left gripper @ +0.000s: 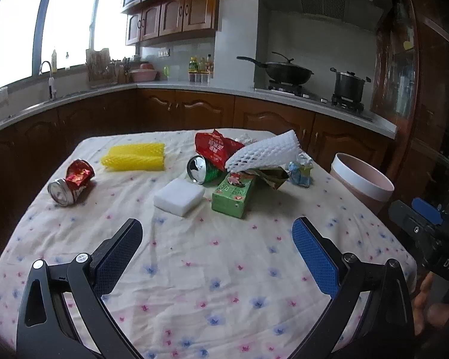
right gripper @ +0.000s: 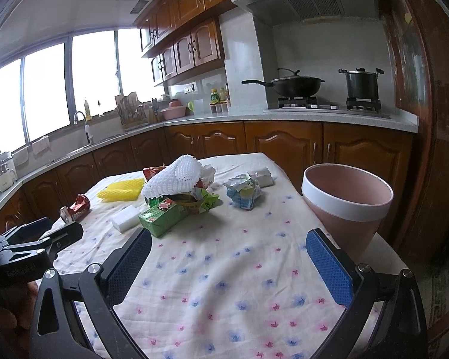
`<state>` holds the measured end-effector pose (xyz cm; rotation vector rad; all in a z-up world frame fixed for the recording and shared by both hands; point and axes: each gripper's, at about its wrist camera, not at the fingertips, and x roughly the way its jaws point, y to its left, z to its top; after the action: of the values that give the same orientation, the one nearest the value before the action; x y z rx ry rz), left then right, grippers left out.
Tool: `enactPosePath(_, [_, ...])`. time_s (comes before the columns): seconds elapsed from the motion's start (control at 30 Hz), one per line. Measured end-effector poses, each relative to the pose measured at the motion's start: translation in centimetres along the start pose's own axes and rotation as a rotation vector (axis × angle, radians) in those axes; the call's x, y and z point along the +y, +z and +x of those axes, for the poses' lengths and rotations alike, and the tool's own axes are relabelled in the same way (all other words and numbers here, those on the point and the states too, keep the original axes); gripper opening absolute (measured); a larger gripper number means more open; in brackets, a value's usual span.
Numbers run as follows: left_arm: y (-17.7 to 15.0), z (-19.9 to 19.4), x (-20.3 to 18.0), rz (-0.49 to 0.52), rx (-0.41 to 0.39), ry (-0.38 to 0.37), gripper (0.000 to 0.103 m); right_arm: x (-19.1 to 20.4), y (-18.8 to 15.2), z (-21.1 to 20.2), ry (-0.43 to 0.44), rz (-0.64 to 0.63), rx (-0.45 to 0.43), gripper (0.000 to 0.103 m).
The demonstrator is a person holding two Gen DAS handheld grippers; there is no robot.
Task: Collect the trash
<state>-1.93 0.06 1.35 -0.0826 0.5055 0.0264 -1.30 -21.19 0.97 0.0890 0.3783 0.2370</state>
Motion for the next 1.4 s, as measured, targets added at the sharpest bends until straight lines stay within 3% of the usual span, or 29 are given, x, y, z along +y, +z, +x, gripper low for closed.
enactPosePath(0.57, [4.8, 4.1, -1.3, 0.082, -0.020, -0.035, 0.102, -3.1, 3.2, 5.0, 0.094, 0.120, 0.117, 0.103])
enactPosePath(0.87, [7.4, 8.1, -2.7, 0.135, 0.028, -0.103, 0.102, -4.5, 6.6, 9.8, 0.136, 0.174, 0.172, 0.091])
enactPosePath(0.93, [7.8, 8.8, -3.2, 0.153, 0.036, -0.115, 0.100, -4.9, 7.1, 11.2, 0.141, 0.189, 0.201, 0.085])
enactPosePath(1.17, [8.5, 11.7, -5.2, 0.218, 0.087, -0.161, 0.091, -6.1, 7.9, 16.6, 0.146, 0.220, 0.304, 0.079])
enactPosePath(1.27, [8.6, 13.0, -5.3, 0.214, 0.128, -0.176, 0.074, -6.5, 7.6, 19.3, 0.145, 0.234, 0.355, 0.074])
enactPosePath(1.33, [8.6, 13.7, -5.2, 0.203, 0.156, -0.196, 0.049, -6.7, 7.2, 20.9, 0.147, 0.247, 0.385, 0.069])
enactPosePath(1.4, [8.7, 14.3, -5.0, 0.191, 0.180, -0.221, 0.039, -7.1, 6.8, 22.3, 0.150, 0.267, 0.415, 0.064])
